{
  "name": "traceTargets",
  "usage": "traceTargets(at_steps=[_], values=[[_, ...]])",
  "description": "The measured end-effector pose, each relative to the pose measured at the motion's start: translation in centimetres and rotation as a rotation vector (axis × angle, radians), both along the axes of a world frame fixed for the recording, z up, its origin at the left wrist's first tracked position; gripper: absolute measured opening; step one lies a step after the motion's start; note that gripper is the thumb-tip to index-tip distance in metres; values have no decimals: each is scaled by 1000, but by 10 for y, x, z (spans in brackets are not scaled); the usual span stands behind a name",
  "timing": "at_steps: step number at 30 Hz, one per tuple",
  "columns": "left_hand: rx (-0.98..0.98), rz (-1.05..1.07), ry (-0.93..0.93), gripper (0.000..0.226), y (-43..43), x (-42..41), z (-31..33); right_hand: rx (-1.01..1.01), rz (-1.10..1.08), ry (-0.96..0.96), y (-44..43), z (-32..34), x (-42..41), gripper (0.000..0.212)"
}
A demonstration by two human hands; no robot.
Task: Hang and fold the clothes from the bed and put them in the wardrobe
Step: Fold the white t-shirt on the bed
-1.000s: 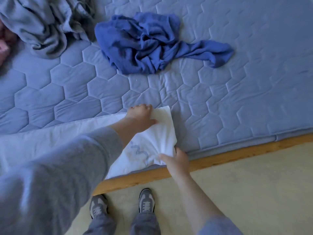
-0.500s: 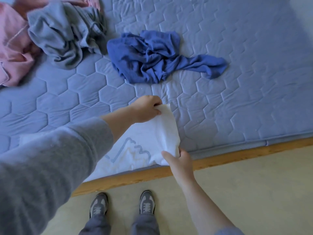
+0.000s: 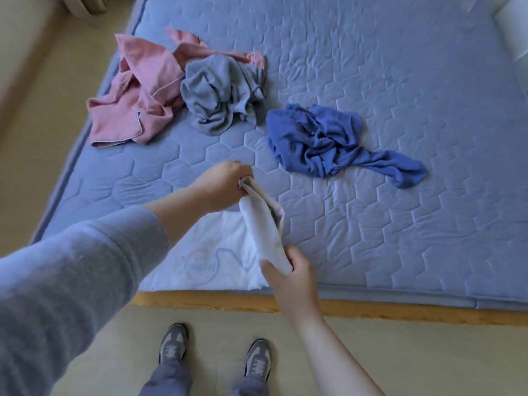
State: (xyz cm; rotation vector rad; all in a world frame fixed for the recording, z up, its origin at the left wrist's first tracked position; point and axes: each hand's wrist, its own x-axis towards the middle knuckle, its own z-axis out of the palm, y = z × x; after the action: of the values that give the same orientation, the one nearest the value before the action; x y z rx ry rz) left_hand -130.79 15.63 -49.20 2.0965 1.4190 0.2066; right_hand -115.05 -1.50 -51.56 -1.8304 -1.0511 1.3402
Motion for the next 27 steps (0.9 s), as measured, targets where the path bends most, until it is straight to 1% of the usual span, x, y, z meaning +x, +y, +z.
traceTargets(at_steps=[4, 6, 9, 12, 15, 18, 20, 21, 22, 24, 25, 27], values=[[-14, 136, 30, 16, -5, -61, -14, 56, 113, -52, 12, 2, -51, 28], [-59, 198, 38, 16, -11, -92, -24, 97, 172, -91, 17, -1, -76, 33], [-168, 323, -17, 22, -21, -131, -42, 140, 247, -126, 25, -6, -112, 33], [-237, 424, -81, 29, -22, -164, -64, 134, 337, -166, 29, -17, -146, 33], [-283, 500, -122, 35, -15, -187, -84, 89, 400, -191, 33, -33, -176, 25], [-363, 682, -221, 27, -9, -203, -106, 45, 459, -229, 35, -54, -202, 21], [-520, 823, -284, 16, -11, -213, -123, -10, 557, -267, 34, -69, -218, 15], [-609, 869, -313, 12, -16, -218, -131, -53, 625, -281, 32, -77, -224, 16], [-686, 899, -333, 15, -22, -222, -139, -102, 696, -280, 30, -85, -229, 24], [-803, 929, -331, 37, -36, -230, -151, -194, 771, -266, 26, -97, -236, 38], [-828, 927, -318, 44, -43, -232, -156, -210, 757, -278, 25, -101, -238, 39], [-822, 888, -291, 40, -55, -231, -165, -191, 676, -342, 27, -105, -236, 32]])
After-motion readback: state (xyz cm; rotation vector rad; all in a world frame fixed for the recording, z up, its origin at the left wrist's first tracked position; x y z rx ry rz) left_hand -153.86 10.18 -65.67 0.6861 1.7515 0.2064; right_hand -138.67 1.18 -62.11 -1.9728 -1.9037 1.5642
